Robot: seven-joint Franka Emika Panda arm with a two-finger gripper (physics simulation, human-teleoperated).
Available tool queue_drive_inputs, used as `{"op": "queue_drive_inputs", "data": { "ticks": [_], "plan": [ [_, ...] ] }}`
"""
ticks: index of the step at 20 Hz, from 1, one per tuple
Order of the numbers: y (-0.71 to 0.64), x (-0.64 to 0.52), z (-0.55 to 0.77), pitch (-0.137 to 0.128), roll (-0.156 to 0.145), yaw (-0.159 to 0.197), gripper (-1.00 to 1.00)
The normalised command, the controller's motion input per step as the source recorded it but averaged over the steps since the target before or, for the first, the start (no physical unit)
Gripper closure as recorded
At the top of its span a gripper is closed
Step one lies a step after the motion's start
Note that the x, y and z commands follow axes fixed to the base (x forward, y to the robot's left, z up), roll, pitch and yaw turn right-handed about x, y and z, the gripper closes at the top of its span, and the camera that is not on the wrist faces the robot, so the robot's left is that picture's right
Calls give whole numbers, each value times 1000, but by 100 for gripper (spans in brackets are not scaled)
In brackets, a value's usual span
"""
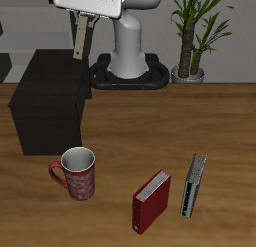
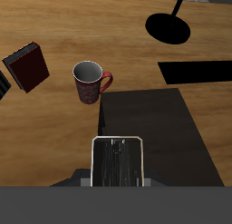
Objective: Place the yellow book upright on top of the shelf and place the red mug on top of the shelf
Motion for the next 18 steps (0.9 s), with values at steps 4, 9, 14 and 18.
{"op": "queue_drive_inputs", "data": {
  "ticks": [4, 9, 14, 18],
  "plan": [
    [-380, -315, 162, -19, -23, -60, 100],
    [-468, -325, 83, -25, -40, -80, 100],
    [-317, -208, 19, 1, -31, -81, 100],
    [-264, -117, -8, -4, -51, -108, 100]
  ]
}}
